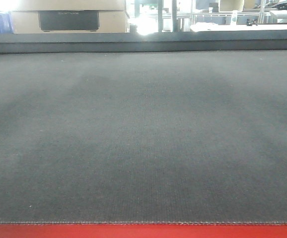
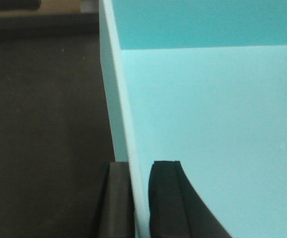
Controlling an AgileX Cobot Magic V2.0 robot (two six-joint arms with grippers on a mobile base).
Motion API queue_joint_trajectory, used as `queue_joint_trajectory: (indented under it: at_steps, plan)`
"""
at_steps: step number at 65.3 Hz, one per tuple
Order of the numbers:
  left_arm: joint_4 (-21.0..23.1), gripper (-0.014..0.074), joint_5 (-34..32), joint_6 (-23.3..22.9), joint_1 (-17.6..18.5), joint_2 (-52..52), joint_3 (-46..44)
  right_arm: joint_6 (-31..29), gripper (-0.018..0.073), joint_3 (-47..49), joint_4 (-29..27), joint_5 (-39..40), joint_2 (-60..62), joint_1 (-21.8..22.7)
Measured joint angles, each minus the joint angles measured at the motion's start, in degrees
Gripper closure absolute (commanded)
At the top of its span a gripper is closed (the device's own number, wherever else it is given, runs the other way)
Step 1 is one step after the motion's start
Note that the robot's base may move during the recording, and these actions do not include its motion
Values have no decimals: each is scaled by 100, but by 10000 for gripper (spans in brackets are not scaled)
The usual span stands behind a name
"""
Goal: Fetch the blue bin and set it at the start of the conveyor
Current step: 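Lower the held bin with both grippers onto the grey conveyor belt, then open both grippers and lift them away from the bin rim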
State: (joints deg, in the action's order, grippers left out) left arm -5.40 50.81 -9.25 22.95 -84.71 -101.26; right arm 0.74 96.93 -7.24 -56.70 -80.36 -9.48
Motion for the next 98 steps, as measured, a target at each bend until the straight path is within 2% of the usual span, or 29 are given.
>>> queue_joint_trajectory:
  at_steps: [9,18,34,41,49,55,60,65,70,73,78,80,89,98]
  plan:
    - [53,708,146,-32,0,0,639,0,712,-578,-57,-1,0,0]
    - [104,708,-21,-37,0,0,1506,0,712,-1557,-195,435,-11,0]
    - [228,708,-1145,-47,10,0,3087,-13,712,-3054,-382,1599,-69,-25]
    - [293,708,-1650,-60,18,-36,3573,-13,710,-3305,-393,1962,-148,-25]
    - [319,687,-1915,-84,18,-175,3861,-16,710,-3393,-404,2164,-324,-25]
    - [332,586,-1984,-84,18,-314,3905,-26,697,-3404,-404,2222,-485,-34]
    - [332,440,-1995,-68,18,-415,3905,-29,620,-3404,-404,2222,-611,-34]
    - [332,239,-2008,-43,33,-441,3906,-74,481,-3404,-404,2222,-697,-34]
    - [357,48,-2037,-43,33,-444,3906,-74,280,-3404,-404,2222,-725,-48]
    - [366,-33,-2026,-43,33,-444,3893,-74,166,-3404,-404,2222,-725,-47]
    - [380,30,-1888,-43,33,-444,3819,-104,6,-3404,-404,2231,-708,-47]
    - [380,69,-1819,-43,33,-444,3780,-105,-18,-3404,-404,2231,-675,-47]
    - [380,227,-1534,-43,33,-201,3651,-112,43,-3363,-366,2243,-409,-47]
    - [380,421,-1512,-34,33,412,3585,-128,205,-3317,-242,2252,107,-47]
